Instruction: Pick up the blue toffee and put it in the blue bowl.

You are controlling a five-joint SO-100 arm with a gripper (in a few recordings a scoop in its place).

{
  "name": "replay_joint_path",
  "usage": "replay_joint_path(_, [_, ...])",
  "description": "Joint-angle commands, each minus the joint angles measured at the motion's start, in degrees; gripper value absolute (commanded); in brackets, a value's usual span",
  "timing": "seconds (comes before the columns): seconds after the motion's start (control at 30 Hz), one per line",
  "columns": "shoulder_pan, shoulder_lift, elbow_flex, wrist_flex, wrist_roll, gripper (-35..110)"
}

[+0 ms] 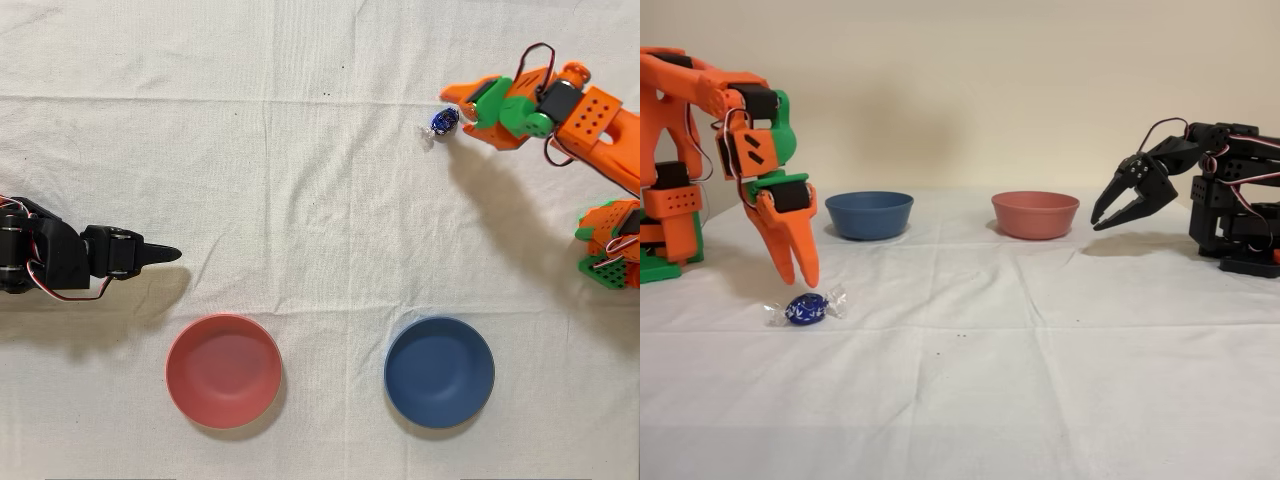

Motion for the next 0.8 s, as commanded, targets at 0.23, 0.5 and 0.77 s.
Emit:
replay_joint_path(0.23, [-1.0, -2.8, -5.4, -0.3, 1.0, 40])
replay_joint_path(0.5, [-1.1, -5.6, -6.7, -0.3, 1.5, 41])
replay_joint_path(0.77, [-0.8, -8.7, -8.0, -1.1, 0.1, 36])
